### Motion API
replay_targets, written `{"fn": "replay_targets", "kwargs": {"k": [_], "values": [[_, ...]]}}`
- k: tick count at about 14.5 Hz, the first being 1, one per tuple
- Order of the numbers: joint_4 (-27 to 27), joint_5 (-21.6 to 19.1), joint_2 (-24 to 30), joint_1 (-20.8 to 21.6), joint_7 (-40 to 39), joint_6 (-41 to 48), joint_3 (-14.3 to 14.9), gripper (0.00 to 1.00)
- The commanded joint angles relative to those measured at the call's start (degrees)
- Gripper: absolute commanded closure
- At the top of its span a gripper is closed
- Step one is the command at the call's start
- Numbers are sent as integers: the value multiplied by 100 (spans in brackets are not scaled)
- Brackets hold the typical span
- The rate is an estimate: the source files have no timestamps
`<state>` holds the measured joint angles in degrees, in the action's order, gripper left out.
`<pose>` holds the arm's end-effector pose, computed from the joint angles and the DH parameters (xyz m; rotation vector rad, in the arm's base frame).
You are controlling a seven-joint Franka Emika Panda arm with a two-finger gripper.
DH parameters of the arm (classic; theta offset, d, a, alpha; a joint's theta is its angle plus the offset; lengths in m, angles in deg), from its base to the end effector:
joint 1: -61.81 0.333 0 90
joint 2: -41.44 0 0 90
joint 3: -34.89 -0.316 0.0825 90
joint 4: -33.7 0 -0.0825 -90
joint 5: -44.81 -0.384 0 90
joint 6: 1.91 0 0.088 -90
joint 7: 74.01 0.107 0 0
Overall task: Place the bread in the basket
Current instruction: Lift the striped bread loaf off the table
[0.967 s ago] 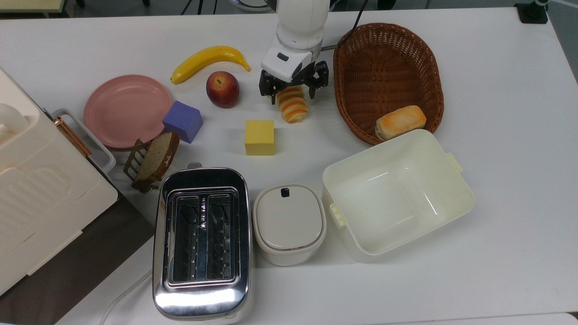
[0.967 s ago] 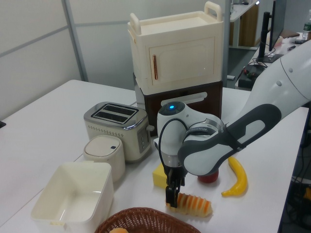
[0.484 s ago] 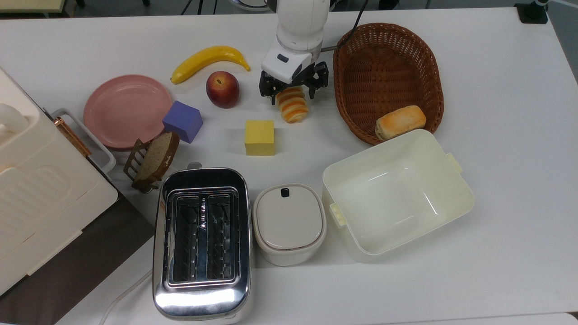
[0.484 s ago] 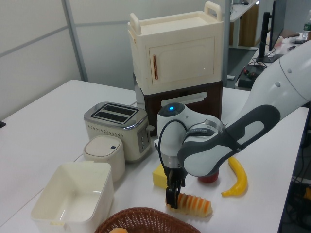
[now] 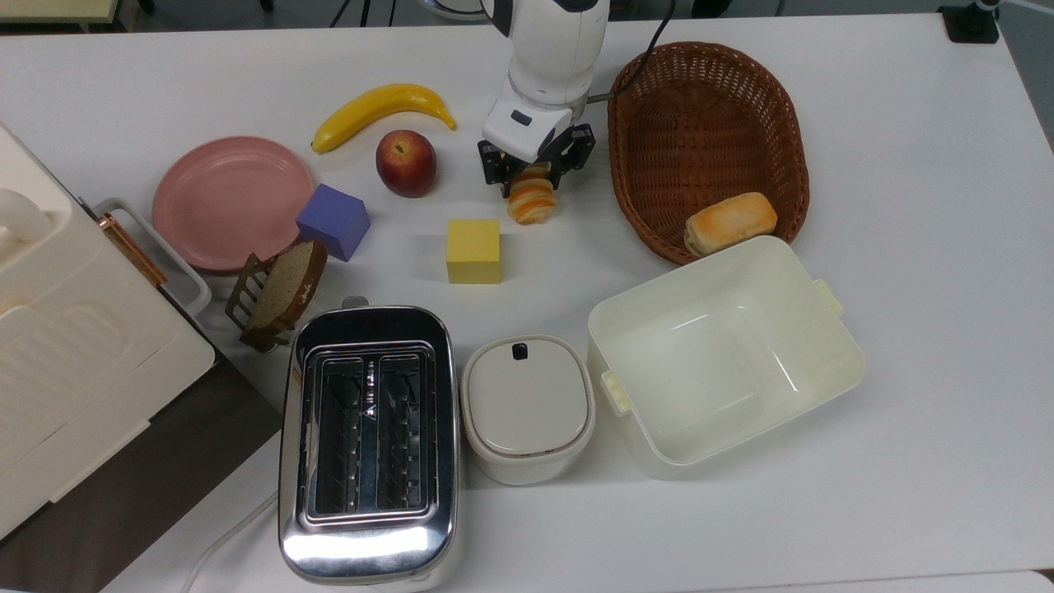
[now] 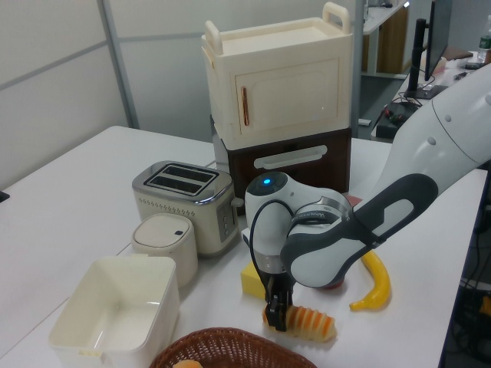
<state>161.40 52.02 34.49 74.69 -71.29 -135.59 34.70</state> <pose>0.5241 0.1195 0.3171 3.0229 0.4081 -0.0067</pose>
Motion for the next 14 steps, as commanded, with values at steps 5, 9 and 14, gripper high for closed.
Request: {"fn": "replay_targets", "kwargs": {"k": [5, 9, 14], "values": [[-341, 79, 149, -58, 219, 244, -34, 81], [-606, 79, 510, -75, 361, 887, -35, 81], [-633, 192, 581, 12, 589, 984, -34, 81]]}}
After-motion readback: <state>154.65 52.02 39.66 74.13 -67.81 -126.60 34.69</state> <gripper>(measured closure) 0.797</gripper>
